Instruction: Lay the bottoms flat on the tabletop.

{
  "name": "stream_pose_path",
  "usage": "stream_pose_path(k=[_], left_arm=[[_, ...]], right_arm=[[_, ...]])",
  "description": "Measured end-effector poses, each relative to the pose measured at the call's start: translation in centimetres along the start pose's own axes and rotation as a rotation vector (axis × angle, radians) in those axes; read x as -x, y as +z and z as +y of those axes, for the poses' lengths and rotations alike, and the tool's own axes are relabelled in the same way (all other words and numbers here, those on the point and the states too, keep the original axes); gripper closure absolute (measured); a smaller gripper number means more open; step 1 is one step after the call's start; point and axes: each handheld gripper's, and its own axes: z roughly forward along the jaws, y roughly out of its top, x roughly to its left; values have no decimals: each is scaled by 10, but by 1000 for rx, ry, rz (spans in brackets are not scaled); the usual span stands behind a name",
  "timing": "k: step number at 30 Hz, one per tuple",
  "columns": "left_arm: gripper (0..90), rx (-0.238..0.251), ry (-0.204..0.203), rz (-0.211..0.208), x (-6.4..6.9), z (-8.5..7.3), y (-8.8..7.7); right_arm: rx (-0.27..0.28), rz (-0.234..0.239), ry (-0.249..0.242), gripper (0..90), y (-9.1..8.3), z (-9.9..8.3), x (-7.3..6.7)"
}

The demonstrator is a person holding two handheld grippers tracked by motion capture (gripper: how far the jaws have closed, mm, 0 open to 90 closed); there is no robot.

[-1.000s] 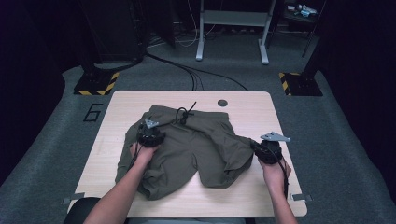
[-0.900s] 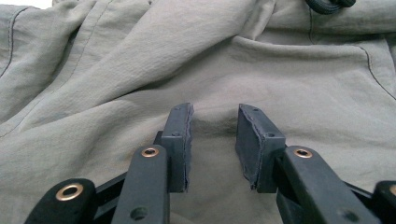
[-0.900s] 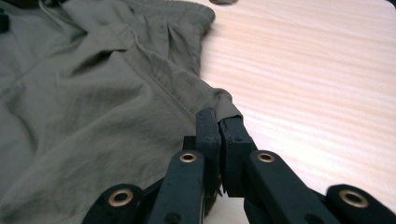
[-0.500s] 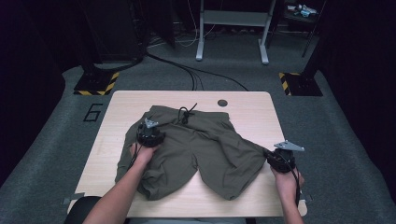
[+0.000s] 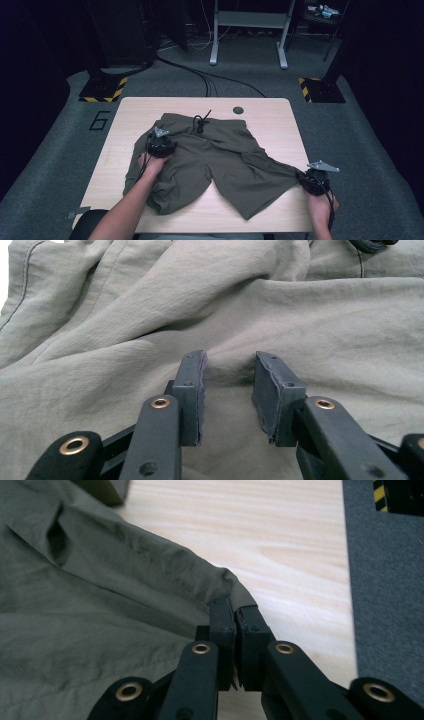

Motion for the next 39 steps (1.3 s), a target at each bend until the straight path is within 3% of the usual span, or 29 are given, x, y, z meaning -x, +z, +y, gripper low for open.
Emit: stream_pose_path(k=[4, 9, 11, 12, 16, 17, 20, 23, 26, 30, 33, 36, 39], left_arm=[[649, 5, -7, 3, -2, 0, 0], [622, 2, -5, -6, -3, 0, -1], [607, -4, 12, -11, -4, 0, -1], [582, -7, 9, -13, -4, 0, -2], [582, -2, 1, -15, -9, 2, -7], [582, 11, -4, -13, -10, 2, -8], [582, 1, -2, -22, -13, 5, -12], [581, -7, 15, -26, -14, 10, -17], [579, 7, 25, -34, -14, 13, -22], [577, 0, 46, -40, -13, 14, -25], [571, -16, 54, -40, -13, 12, -23], [570, -25, 51, -36, -14, 10, -22], [568, -29, 49, -39, -15, 8, -22]], right_arm=[[-6, -5, 32, 851, 0, -2, 4], [31, 17, 75, 697, -3, 0, 2], [40, 17, 68, 663, -4, 1, 2], [62, 14, 67, 617, -8, 4, -1], [98, 11, 32, 584, -19, 10, -9], [130, 28, 20, 580, -28, 17, -17], [158, 48, 0, 587, -35, 24, -26], [167, 66, -5, 572, -38, 29, -31], [168, 94, -8, 495, -42, 36, -39], [142, 73, -13, 488, -41, 33, -34], [135, 36, -3, 493, -41, 25, -16], [143, 44, 20, 513, -45, 21, -7], [171, 55, 19, 554, -51, 23, -8]])
